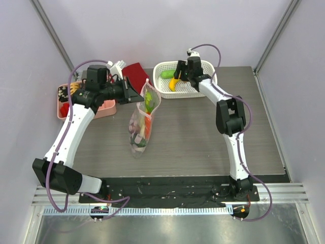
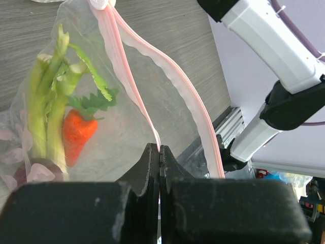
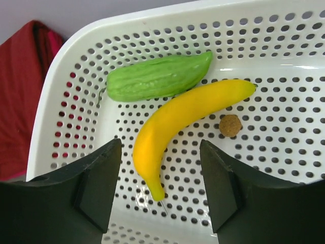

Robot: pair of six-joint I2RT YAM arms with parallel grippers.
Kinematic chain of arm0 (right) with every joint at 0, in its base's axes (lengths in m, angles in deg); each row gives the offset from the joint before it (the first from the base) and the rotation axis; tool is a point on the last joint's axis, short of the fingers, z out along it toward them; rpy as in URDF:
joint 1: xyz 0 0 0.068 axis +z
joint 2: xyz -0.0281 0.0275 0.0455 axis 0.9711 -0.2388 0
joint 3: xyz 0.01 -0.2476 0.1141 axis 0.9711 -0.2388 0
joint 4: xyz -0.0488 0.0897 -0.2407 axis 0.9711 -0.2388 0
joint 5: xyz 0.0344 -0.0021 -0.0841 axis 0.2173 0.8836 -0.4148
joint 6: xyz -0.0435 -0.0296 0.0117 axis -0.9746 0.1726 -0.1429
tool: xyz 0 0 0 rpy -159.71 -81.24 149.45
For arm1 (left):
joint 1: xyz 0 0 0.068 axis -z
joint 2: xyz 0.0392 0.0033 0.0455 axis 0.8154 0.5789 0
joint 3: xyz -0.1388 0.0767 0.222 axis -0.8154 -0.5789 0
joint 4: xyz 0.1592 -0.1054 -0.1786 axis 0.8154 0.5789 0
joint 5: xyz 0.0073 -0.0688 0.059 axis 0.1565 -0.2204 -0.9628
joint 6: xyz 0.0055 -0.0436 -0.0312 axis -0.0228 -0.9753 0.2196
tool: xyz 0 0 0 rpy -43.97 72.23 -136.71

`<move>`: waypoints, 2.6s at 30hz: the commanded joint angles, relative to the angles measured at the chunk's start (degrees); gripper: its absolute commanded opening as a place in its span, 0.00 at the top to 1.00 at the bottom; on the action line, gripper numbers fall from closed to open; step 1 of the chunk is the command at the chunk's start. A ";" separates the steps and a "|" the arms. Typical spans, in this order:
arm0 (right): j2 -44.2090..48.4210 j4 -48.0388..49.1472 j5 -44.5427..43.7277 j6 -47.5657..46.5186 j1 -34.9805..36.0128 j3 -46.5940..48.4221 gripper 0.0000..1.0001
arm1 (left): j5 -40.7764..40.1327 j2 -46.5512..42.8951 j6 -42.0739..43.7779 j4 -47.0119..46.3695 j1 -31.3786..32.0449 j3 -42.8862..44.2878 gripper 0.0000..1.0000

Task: Place the food in the zip-top bag and seal the zipper
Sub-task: Pick up the fake fruit from the bin, then place the fake fruit in the zipper food storage bag.

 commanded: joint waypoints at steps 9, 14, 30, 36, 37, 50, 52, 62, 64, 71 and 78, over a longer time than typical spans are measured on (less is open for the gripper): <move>-8.52 -1.22 -18.65 8.55 5.71 10.74 0.30 | 0.81 -0.69 -0.32 -2.90 -1.45 -1.30 1.00; -11.95 -1.40 -19.79 8.29 6.94 12.77 0.30 | 1.07 -1.22 -0.32 -3.34 -2.24 -2.09 1.00; -4.94 -3.78 -26.57 4.42 6.06 6.72 0.81 | 2.83 -0.60 -0.58 -3.34 -3.91 -2.18 1.00; 5.94 1.23 -21.57 1.78 4.66 -0.04 0.99 | 2.74 -1.66 -0.76 -3.87 -3.91 -2.88 1.00; 7.37 2.28 -20.42 0.65 3.96 -1.19 0.99 | 2.74 -1.83 -0.76 -3.96 -3.91 -3.06 1.00; 34.61 13.36 12.46 2.47 0.43 -15.08 0.99 | 2.48 -4.20 -1.02 -5.54 -3.83 -5.25 1.00; 38.90 16.41 14.12 4.05 1.57 -17.88 0.99 | 2.39 -4.73 -1.11 -5.89 -3.83 -5.61 1.00; 47.54 36.83 20.64 22.95 13.17 -33.80 0.99 | 3.36 -6.84 -1.73 -6.60 -3.21 -5.61 1.00; 48.68 36.83 19.76 23.92 16.60 -36.43 0.99 | 3.27 -7.11 -2.08 -6.95 -3.30 -5.43 1.00; 49.83 37.89 17.12 27.35 23.37 -41.45 0.99 | 3.80 -8.25 -3.66 -9.14 -3.30 -6.75 1.00; 50.45 38.59 13.17 28.59 26.10 -44.44 0.99 | 3.62 -9.13 -4.98 -11.16 -3.21 -7.80 1.00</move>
